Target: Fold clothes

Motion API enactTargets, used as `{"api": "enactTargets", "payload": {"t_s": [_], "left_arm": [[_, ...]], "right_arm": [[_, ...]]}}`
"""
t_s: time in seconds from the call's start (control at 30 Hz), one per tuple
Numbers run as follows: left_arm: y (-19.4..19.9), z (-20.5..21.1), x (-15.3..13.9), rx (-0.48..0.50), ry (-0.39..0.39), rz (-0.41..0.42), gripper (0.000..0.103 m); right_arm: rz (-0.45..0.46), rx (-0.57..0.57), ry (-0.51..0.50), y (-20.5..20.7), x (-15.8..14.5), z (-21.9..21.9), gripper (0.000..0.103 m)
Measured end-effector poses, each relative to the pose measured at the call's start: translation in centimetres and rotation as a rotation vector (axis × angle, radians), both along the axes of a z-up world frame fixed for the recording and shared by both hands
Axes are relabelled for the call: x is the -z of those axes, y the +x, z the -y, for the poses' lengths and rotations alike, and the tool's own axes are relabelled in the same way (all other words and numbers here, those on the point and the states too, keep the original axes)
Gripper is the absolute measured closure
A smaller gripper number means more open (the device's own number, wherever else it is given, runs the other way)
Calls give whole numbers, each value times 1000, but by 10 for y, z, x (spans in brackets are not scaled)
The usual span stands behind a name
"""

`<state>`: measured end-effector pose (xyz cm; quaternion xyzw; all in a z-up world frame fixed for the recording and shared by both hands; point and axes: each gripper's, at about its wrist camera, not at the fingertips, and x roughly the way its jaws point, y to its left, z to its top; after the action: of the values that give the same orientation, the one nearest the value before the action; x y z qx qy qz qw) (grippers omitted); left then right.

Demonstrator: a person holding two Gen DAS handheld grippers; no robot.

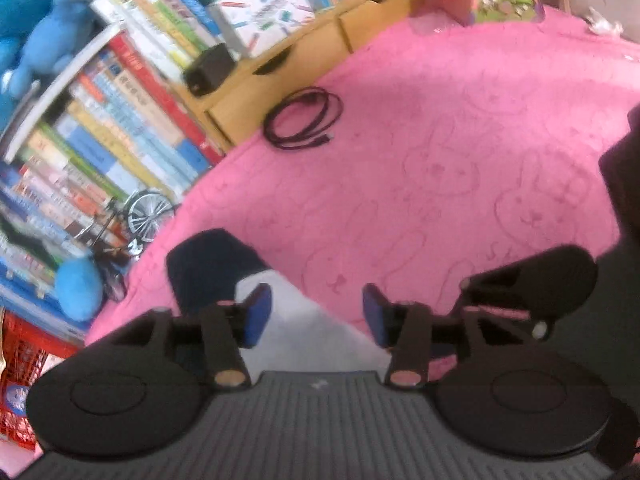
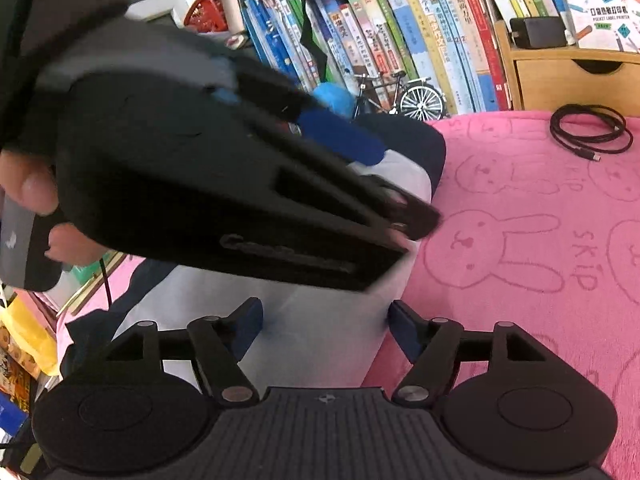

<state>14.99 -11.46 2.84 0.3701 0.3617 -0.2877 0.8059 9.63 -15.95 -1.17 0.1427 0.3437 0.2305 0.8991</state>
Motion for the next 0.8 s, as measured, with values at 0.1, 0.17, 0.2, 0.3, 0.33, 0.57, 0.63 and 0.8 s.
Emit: {"api": "enactTargets", "payload": {"t_s": [0.1,0.17,0.2,0.3,0.33,0.57,0.63,0.8], "left_arm": [[12,9,19,-12,121,26,52],[31,9,27,-41,155,21,50],[41,10,27,-59,156,19,50],[74,14,26,-124,162,32,47],[86,15,28,-144,165,25,47],[151,4,41,-340,221,139,49],[157,-10,32,-411,187,206,49],[130,-60,-17,-435,-56,228,50]], "right_arm": [[-26,2,19,1,2,3,33],[-43,2,36,3,2,5,32],[-44,2,38,3,2,5,32],[-47,1,42,3,3,6,31],[-47,0,42,3,3,6,31],[-54,-12,64,8,5,9,28],[-54,-17,71,8,7,9,27],[-50,-18,83,7,8,10,26]]}}
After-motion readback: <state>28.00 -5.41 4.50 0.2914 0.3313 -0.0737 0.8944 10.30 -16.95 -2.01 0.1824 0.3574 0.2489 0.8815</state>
